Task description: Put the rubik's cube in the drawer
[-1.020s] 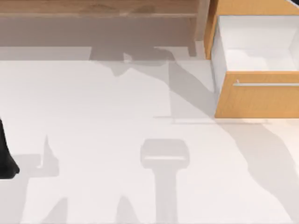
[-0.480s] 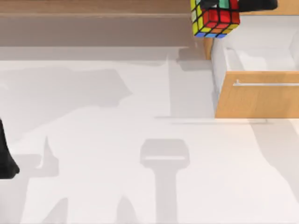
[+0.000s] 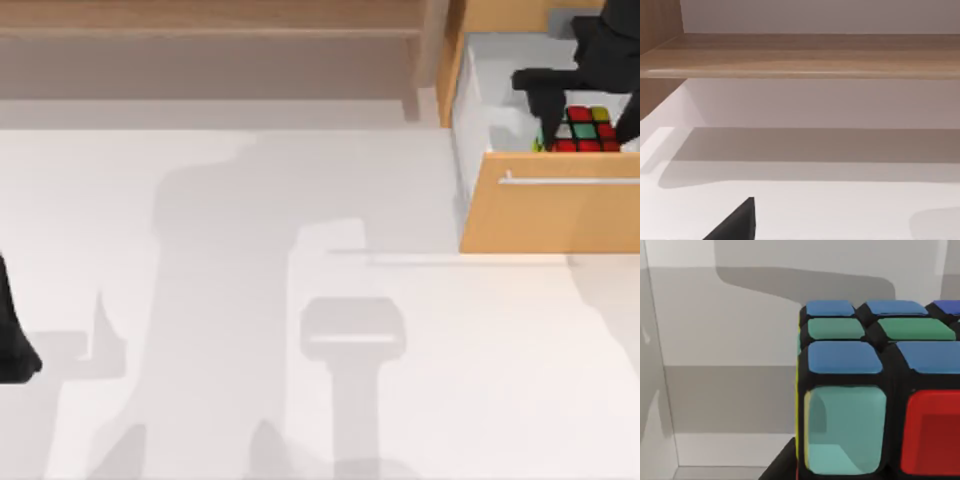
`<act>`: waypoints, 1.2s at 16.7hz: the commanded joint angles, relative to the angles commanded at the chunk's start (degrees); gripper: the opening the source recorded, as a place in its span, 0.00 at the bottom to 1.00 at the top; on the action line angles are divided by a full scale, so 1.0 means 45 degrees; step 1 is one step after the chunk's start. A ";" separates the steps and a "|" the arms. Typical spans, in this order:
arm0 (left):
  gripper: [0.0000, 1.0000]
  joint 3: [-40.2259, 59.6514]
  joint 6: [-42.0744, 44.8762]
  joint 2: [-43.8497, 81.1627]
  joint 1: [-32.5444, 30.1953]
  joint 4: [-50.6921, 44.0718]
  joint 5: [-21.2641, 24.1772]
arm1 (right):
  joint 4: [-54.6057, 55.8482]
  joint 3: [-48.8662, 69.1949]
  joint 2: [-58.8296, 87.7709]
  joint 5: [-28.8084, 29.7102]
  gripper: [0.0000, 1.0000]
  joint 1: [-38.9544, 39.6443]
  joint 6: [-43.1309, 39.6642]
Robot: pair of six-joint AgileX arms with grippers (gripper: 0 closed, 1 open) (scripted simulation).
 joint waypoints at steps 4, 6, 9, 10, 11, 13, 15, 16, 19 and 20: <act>1.00 0.0000 0.0000 0.0000 0.0000 0.0000 0.0000 | -0.0111 0.0014 0.0252 0.0046 0.00 0.0009 -0.0074; 1.00 0.0000 0.0000 0.0000 0.0000 0.0000 0.0000 | -0.0111 0.0014 0.0252 0.0046 0.00 0.0009 -0.0074; 1.00 0.0000 0.0000 0.0000 0.0000 0.0000 0.0000 | -0.0111 0.0014 0.0252 0.0046 0.15 0.0009 -0.0074; 1.00 0.0000 0.0000 0.0000 0.0000 0.0000 0.0000 | -0.0111 0.0014 0.0252 0.0046 0.23 0.0009 -0.0074; 1.00 0.0000 0.0000 0.0000 0.0000 0.0000 0.0000 | -0.0111 0.0014 0.0252 0.0046 0.30 0.0009 -0.0074; 1.00 0.0000 0.0000 0.0000 0.0000 0.0000 0.0000 | -0.0111 0.0014 0.0252 0.0046 0.45 0.0009 -0.0074; 1.00 0.0000 0.0000 0.0000 0.0000 0.0000 0.0000 | -0.0111 0.0014 0.0252 0.0046 0.60 0.0009 -0.0074; 1.00 0.0000 0.0000 0.0000 0.0000 0.0000 0.0000 | -0.0111 0.0014 0.0252 0.0046 0.68 0.0009 -0.0074; 1.00 0.0000 0.0000 0.0000 0.0000 0.0000 0.0000 | -0.0111 0.0014 0.0252 0.0046 0.90 0.0009 -0.0074; 1.00 0.0000 0.0000 0.0000 0.0000 0.0000 0.0000 | -0.0111 0.0014 0.0252 0.0046 0.98 0.0009 -0.0074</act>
